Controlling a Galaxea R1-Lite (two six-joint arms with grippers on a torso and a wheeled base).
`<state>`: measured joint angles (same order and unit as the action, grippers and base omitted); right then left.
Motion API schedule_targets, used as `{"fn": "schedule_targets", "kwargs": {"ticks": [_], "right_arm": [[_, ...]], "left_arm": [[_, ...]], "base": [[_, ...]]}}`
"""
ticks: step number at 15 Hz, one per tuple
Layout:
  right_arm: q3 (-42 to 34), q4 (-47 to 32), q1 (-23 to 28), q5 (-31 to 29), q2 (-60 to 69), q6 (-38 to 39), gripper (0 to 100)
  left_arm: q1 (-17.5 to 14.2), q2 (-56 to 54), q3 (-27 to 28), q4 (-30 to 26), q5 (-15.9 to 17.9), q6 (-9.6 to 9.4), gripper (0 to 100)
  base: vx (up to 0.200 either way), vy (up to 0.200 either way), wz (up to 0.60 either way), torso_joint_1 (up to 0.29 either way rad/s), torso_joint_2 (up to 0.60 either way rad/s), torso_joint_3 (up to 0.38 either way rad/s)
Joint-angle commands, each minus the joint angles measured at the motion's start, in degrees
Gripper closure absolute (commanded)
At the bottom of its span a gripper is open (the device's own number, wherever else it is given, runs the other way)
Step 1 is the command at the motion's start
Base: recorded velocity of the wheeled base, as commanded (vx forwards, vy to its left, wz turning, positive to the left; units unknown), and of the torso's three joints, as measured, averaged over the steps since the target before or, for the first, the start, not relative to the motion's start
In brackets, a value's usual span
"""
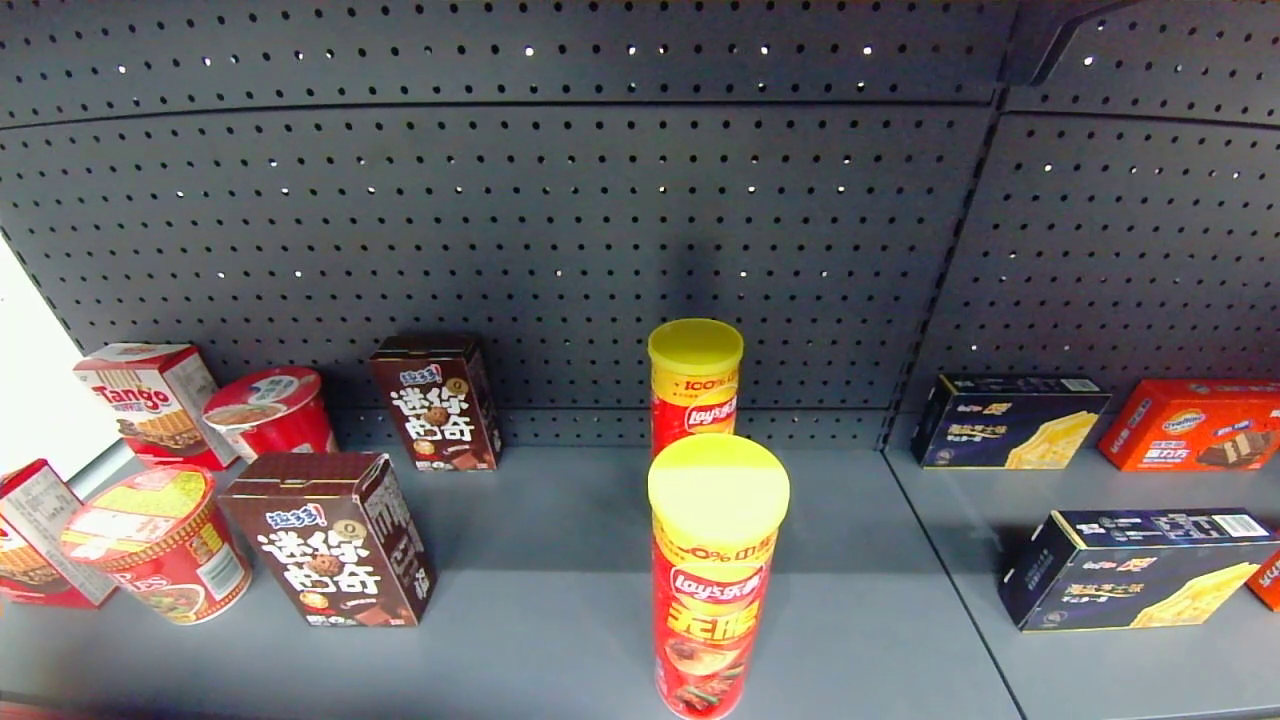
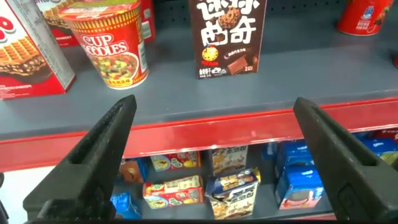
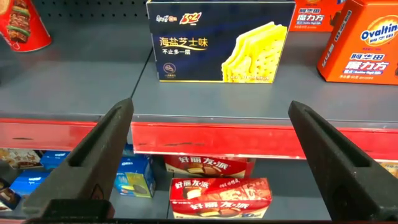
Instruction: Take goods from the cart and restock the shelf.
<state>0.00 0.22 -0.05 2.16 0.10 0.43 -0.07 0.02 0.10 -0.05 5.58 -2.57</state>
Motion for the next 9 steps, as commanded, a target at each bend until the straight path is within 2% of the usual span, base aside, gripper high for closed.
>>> {"fn": "schedule_targets", "kwargs": {"ticks": [1,9], "right_arm": [[0.00,0.04,0.05,0.04,-0.10,0.01,0],[0.00,-0.04,0.05,-0.05,-0.10,0.01,0]], "left_arm": [[-0.01,0.06,-0.01,0.05,0.04,-0.06,0],[-0.01,0.06,-0.01,-0.04,0.04,0.02,0]], "base": [[0.000,0.000,0.00,0.000,0.00,0.000],[0.000,0.000,0.00,0.000,0.00,0.000]]}}
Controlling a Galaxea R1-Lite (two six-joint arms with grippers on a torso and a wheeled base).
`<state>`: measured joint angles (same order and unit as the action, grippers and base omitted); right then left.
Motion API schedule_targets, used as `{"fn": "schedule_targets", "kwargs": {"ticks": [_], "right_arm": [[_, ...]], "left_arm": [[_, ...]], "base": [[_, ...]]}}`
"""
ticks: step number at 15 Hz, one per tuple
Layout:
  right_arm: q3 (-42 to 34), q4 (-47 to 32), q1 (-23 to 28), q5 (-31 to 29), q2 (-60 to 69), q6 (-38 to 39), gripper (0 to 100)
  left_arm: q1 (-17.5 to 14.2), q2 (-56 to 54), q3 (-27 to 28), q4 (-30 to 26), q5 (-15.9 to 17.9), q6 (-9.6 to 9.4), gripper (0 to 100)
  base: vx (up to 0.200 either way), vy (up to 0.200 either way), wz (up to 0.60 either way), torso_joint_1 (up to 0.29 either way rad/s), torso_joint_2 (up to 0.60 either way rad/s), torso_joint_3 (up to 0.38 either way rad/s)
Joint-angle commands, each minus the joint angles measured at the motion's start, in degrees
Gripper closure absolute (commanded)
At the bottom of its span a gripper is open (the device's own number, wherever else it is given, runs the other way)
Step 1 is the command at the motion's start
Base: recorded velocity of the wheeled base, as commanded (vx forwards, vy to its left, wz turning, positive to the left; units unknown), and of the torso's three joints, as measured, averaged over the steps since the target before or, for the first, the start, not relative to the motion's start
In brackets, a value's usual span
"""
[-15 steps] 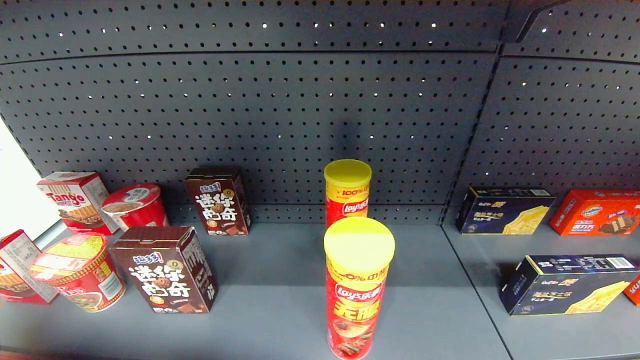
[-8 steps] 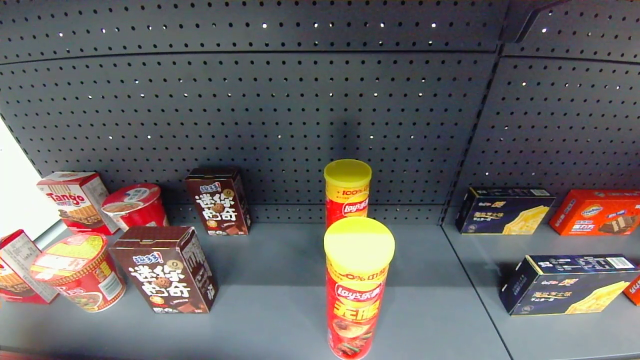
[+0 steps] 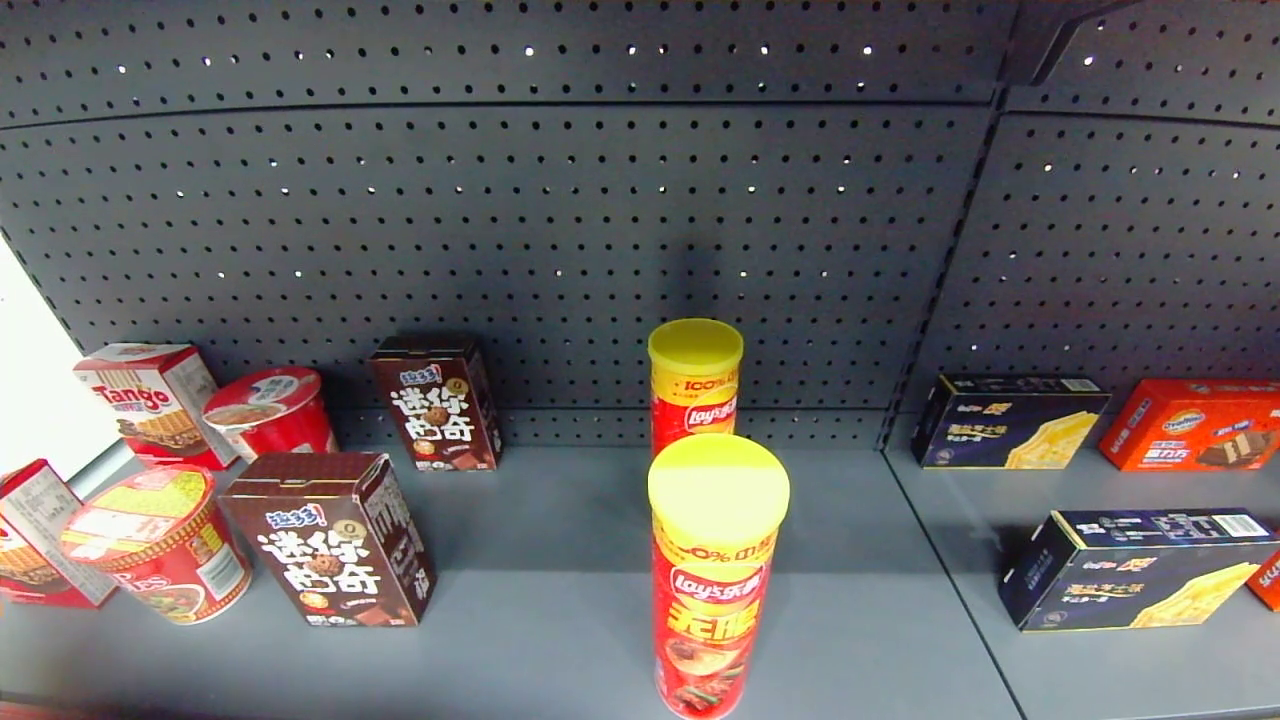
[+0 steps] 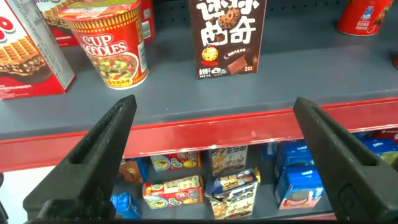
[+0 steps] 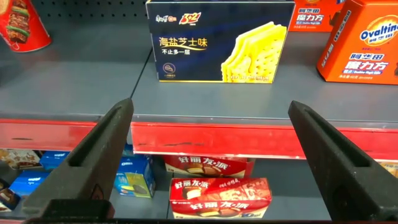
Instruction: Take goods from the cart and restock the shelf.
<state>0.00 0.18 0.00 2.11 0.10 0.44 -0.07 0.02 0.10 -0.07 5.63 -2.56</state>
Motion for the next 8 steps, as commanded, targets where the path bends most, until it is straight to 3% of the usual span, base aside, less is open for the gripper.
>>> {"fn": "schedule_targets", "kwargs": {"ticks": [1,8], "right_arm": [[0.00,-0.01,0.00,0.00,-0.10,0.00,0],[0.00,-0.01,0.00,0.00,-0.10,0.00,0]], "left_arm": [[-0.01,0.06,-0.01,-0.01,-0.01,0.01,0],[-0.01,0.06,-0.01,0.07,-0.01,0.01,0]], "base": [[0.000,0.000,0.00,0.000,0.00,0.000],[0.000,0.000,0.00,0.000,0.00,0.000]]}}
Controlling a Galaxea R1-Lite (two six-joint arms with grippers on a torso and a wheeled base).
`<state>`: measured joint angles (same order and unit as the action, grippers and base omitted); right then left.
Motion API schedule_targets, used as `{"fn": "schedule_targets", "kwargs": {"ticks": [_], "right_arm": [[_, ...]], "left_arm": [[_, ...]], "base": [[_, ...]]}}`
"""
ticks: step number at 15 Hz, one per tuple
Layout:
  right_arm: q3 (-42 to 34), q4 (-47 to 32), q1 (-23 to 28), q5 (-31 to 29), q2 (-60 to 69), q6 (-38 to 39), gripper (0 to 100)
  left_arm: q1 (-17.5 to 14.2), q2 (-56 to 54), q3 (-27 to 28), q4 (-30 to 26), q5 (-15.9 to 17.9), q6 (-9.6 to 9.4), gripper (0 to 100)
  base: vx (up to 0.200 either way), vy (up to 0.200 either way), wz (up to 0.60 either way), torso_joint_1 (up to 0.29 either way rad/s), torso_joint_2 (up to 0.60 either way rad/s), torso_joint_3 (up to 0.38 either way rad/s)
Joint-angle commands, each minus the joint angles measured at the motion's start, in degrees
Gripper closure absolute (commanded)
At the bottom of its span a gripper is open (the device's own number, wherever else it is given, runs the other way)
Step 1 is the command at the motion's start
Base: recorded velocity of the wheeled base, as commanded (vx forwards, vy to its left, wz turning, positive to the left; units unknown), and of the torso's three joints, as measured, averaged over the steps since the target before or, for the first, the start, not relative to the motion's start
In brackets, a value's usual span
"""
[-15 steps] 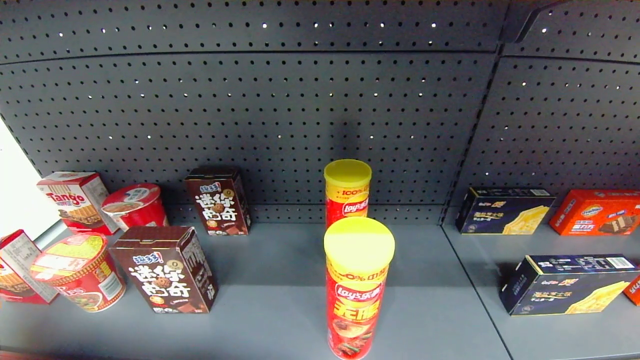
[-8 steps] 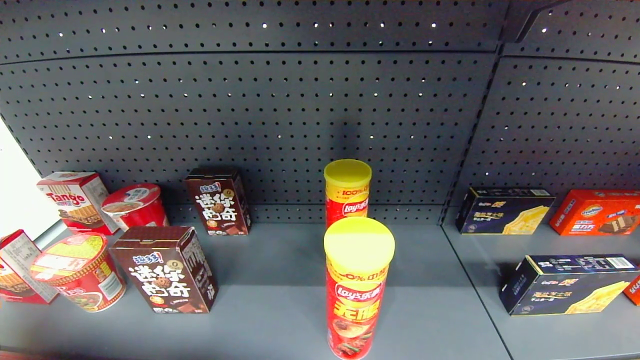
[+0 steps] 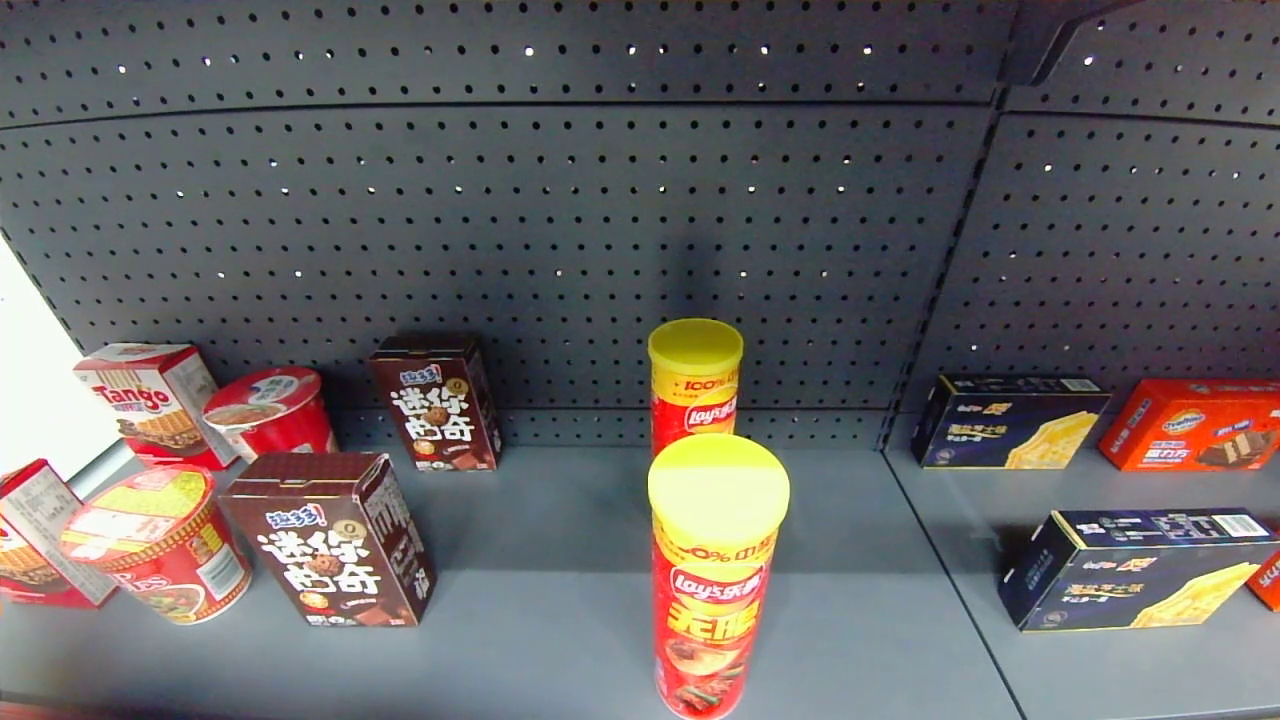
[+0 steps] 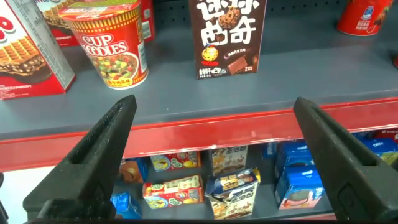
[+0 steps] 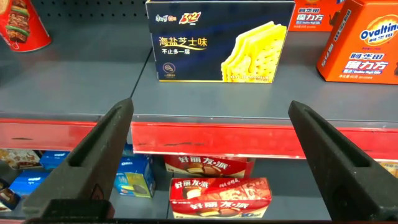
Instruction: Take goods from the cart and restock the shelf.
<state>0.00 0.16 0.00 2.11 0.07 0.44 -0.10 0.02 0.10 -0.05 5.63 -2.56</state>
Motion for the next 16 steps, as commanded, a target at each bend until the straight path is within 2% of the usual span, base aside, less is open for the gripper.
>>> {"fn": "schedule_targets", "kwargs": {"ticks": [1,6,8,11,16], "right_arm": [[0.00,0.02,0.00,0.00,-0.07,0.00,0],[0.00,0.02,0.09,0.09,-0.07,0.00,0],[0.00,-0.07,0.00,0.09,-0.07,0.00,0],[0.00,0.02,0.00,0.09,-0.07,0.00,0],[0.00,0.02,0.00,0.09,-0.07,0.00,0]], "left_arm": [[0.01,0.06,-0.01,0.05,-0.01,0.01,0],[0.01,0.06,-0.01,0.05,-0.01,-0.08,0],[0.01,0.06,-0.01,0.05,0.26,-0.96,0],[0.01,0.06,-0.01,0.05,0.08,-0.34,0],[0.01,0.06,-0.01,0.05,0.08,-0.34,0]], "base": [[0.000,0.000,0.00,0.000,0.00,0.000],[0.000,0.000,0.00,0.000,0.00,0.000],[0.000,0.000,0.00,0.000,0.00,0.000],[0.000,0.000,0.00,0.000,0.00,0.000],[0.000,0.000,0.00,0.000,0.00,0.000]]}}
